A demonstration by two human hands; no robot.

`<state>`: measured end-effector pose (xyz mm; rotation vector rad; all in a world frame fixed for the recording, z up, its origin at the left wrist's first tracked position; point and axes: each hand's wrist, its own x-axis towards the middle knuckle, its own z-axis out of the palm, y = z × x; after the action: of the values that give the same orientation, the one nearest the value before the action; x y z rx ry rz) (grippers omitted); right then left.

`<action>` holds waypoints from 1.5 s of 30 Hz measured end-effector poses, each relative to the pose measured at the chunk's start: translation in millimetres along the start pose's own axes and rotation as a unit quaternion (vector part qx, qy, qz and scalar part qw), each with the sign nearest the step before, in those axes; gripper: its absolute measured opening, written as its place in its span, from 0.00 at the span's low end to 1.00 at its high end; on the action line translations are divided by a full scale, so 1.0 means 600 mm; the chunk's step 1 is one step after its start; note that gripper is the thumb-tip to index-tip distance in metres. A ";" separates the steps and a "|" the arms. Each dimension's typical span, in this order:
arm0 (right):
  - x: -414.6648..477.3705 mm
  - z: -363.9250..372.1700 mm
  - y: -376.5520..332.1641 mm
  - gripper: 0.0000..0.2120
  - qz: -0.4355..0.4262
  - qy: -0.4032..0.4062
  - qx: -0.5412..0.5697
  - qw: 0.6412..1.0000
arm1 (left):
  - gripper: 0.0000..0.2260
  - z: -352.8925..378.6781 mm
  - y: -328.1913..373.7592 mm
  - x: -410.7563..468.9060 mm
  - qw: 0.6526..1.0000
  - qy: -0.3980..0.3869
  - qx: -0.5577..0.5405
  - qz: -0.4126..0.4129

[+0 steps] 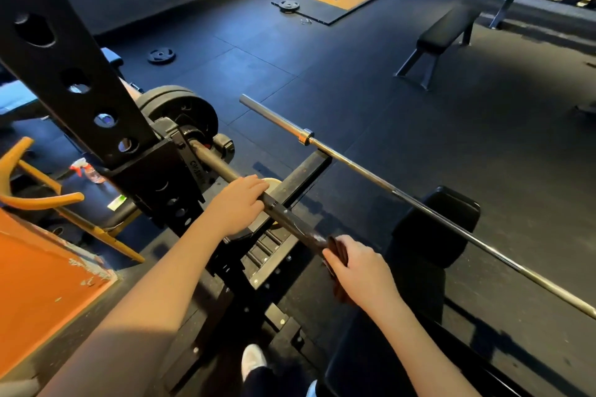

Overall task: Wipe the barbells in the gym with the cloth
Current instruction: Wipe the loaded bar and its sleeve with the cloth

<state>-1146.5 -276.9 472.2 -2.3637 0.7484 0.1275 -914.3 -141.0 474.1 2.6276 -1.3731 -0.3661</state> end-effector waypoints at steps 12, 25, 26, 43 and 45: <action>0.027 0.020 -0.057 0.10 0.034 0.035 -0.013 0.999 | 0.31 -0.007 -0.054 0.016 0.991 0.068 -0.044 0.108; 0.137 0.034 -0.129 0.12 0.131 -0.047 0.117 0.983 | 0.29 0.000 -0.070 0.015 0.978 0.050 -0.191 0.069; 0.135 0.033 -0.127 0.13 0.139 -0.046 0.108 0.983 | 0.26 -0.001 -0.070 0.014 0.977 0.049 -0.196 0.066; 0.196 0.042 -0.159 0.18 0.101 -0.042 0.070 0.991 | 0.23 0.020 -0.077 0.024 0.954 0.049 -0.294 0.011; 0.209 0.051 -0.177 0.16 0.077 -0.031 0.068 0.994 | 0.22 0.013 -0.068 0.019 0.963 0.053 -0.264 0.024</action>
<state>-981.5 -251.8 472.9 -2.1621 0.8814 0.2076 -878.0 -127.5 455.1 2.1388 -1.1126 -0.4964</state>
